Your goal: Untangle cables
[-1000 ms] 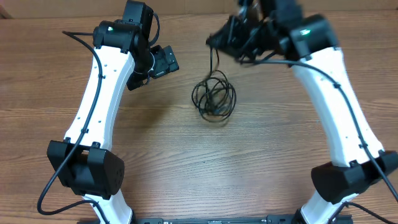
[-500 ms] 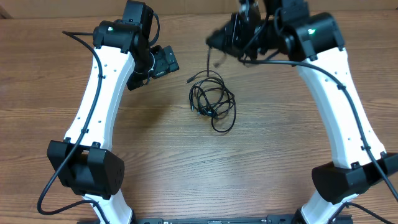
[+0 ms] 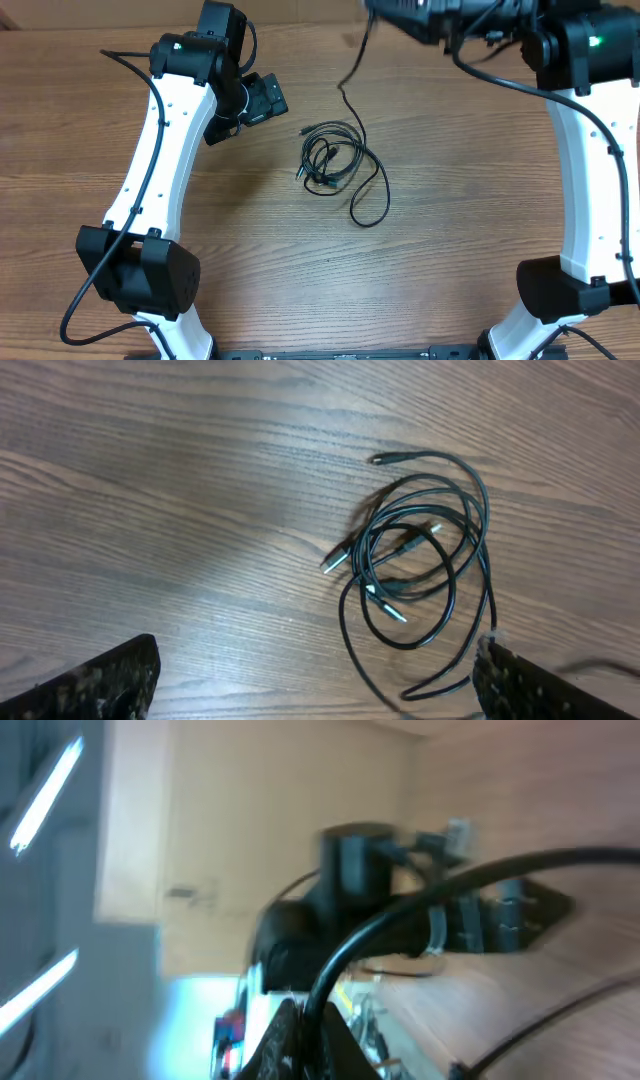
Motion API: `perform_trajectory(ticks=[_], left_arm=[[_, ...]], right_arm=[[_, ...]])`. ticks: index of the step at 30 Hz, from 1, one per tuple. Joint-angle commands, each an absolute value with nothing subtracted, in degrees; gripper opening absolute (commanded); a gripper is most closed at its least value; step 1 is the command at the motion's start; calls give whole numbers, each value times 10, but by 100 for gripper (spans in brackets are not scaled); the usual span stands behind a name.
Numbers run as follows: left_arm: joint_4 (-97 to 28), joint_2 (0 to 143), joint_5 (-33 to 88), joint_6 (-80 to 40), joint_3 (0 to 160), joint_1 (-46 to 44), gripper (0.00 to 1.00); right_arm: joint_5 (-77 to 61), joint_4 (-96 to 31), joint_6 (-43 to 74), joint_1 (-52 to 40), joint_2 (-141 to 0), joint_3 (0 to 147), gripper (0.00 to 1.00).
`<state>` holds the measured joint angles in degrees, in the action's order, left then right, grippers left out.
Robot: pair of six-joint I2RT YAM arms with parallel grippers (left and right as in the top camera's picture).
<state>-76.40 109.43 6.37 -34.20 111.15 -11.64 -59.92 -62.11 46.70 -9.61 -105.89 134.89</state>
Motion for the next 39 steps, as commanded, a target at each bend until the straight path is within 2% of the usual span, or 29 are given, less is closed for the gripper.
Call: perform_trajectory(ticks=[1, 7, 20, 24, 33, 39], left_arm=[[-764, 1098, 58, -347, 1114, -118, 100], [-764, 1098, 58, -347, 1114, -118, 100], [-756, 1098, 70, -352, 1114, -118, 100], [-764, 1099, 183, -341, 1114, -121, 100], [-682, 1126, 356, -20, 1111, -188, 99], [-641, 1147, 412, 39, 1110, -206, 100]], right_arm=[[-494, -666, 438, -106, -1057, 1353, 4], [-489, -709, 419, -122, -1057, 1353, 4], [-451, -708, 420, -121, -1057, 1353, 4], [-404, -700, 461, -121, -1057, 1353, 4], [-395, -659, 568, -121, -1057, 1353, 4], [-422, -621, 681, -105, -1057, 1353, 4]])
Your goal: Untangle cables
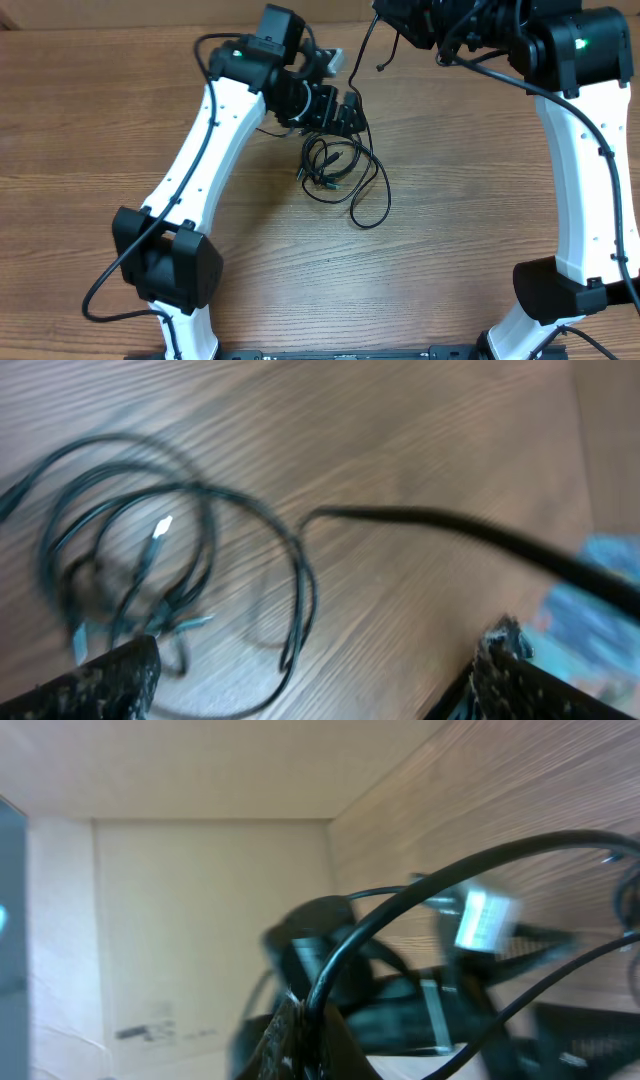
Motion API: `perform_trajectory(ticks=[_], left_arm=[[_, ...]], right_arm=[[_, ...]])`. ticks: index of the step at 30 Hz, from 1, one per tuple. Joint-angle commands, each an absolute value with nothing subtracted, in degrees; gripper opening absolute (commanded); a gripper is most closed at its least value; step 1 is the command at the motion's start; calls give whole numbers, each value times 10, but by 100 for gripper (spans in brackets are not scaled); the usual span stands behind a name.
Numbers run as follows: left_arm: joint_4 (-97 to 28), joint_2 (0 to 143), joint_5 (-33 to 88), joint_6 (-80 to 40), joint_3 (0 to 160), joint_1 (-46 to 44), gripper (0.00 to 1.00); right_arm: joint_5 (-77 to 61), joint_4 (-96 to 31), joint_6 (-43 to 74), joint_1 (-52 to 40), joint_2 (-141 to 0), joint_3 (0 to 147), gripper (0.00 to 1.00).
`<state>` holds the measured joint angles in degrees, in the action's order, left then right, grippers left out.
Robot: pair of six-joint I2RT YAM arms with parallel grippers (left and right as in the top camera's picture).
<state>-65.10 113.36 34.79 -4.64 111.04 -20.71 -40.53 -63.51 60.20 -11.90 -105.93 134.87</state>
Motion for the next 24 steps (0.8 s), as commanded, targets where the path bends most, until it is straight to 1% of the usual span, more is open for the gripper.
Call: perform_trajectory(ticks=[1, 6, 12, 15, 17, 18, 20, 22, 24], left_arm=[[-637, 1147, 425, 54, 1110, -207, 100], [-588, 1149, 429, 70, 1110, -208, 100], [-546, 1149, 429, 36, 1110, -208, 100], [-519, 1149, 429, 34, 1110, -208, 100], [-500, 1149, 430, 5, 1110, -208, 99], [-494, 1149, 431, -6, 1110, -208, 94], [-492, 1149, 431, -18, 1110, -208, 76], [-495, 1149, 431, -18, 1110, -208, 66], [-496, 1149, 431, -18, 1110, -208, 52]], right_arm=[[-433, -609, 698, -97, -1057, 1353, 4], [-497, -560, 770, -71, -1057, 1353, 4], [-558, -516, 826, -63, -1057, 1353, 4], [-597, -495, 877, -63, -1057, 1353, 4], [-603, -480, 899, -63, -1057, 1353, 4], [-603, -480, 901, -63, -1057, 1353, 4], [-603, -480, 900, -62, -1057, 1353, 4], [-606, -481, 900, -59, -1057, 1353, 4], [-606, -481, 900, -57, -1057, 1353, 4]])
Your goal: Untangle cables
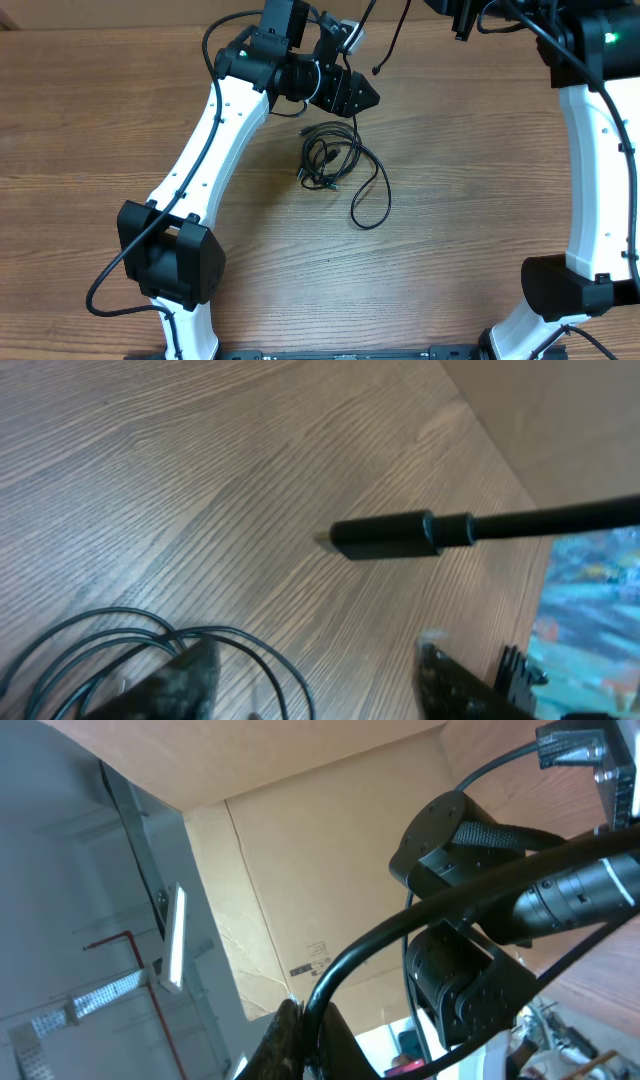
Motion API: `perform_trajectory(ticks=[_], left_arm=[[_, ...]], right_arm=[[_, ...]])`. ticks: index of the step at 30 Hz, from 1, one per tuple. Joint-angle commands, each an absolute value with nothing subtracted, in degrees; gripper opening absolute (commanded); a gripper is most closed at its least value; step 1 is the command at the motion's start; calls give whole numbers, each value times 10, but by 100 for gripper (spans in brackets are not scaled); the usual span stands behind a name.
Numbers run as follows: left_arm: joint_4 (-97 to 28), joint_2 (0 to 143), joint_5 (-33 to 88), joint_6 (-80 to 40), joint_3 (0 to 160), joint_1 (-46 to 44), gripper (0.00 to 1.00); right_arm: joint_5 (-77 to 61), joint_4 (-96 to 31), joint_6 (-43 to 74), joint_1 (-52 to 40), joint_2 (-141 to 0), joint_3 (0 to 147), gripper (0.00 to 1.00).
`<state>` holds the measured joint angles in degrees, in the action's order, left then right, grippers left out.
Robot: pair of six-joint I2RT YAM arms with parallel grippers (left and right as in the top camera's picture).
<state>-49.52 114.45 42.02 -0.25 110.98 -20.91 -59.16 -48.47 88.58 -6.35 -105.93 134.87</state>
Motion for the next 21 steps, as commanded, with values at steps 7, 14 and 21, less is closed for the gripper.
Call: perform_trajectory(ticks=[7, 14, 21], left_arm=[[-508, 1149, 429, -17, 1110, -208, 37], [-517, 1149, 428, -17, 1110, -207, 31], [-558, 1149, 422, 32, 1110, -206, 77]], right_arm=[[-610, -481, 898, -42, -1057, 1353, 4], [-625, -483, 895, -19, -1057, 1353, 4], [-625, -483, 866, 24, -1057, 1353, 4]])
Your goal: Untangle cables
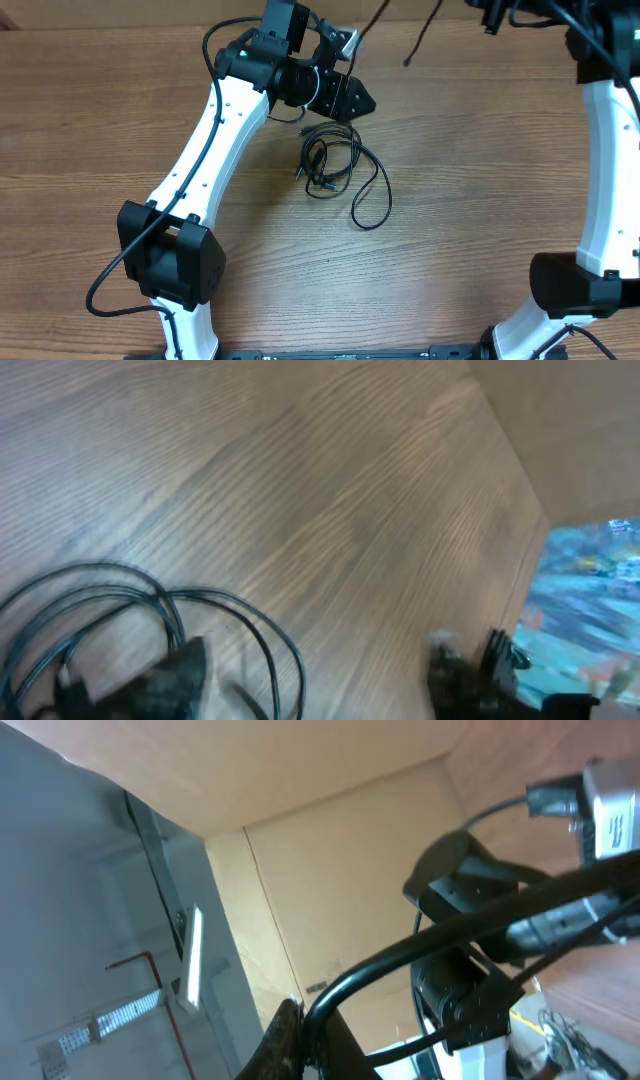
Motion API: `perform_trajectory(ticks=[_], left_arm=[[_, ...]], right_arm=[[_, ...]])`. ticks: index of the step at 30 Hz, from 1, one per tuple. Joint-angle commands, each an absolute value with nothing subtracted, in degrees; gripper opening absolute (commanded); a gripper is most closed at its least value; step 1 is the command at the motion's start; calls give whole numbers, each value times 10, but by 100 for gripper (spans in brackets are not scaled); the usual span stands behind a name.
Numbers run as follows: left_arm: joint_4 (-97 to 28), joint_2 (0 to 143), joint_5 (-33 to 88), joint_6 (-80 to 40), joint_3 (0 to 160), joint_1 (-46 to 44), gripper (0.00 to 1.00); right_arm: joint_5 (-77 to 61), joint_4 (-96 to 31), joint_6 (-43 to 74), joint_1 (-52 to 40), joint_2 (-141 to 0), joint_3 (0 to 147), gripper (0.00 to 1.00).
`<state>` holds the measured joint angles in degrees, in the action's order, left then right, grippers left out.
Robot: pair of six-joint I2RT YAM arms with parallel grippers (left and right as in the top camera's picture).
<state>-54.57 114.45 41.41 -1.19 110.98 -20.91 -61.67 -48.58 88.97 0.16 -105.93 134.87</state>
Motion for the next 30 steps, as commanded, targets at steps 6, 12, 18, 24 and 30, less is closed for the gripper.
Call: perform_trajectory(ticks=[6, 12, 18, 24, 30], left_arm=[[-572, 1149, 484, 99, 1110, -206, 88], [-564, 1149, 496, 106, 1110, -206, 89], [-543, 1149, 497, 107, 1110, -207, 78], [-515, 1150, 513, 107, 1110, -207, 74], [-505, 1150, 522, 107, 1110, -213, 61]], right_arm=[[-627, -514, 837, 31, -1057, 1353, 4], [-627, -515, 837, 31, -1057, 1353, 4], [-637, -515, 837, 31, -1057, 1353, 4], [-655, -515, 838, 29, -1057, 1353, 4], [-672, -515, 839, 30, -1057, 1353, 4]])
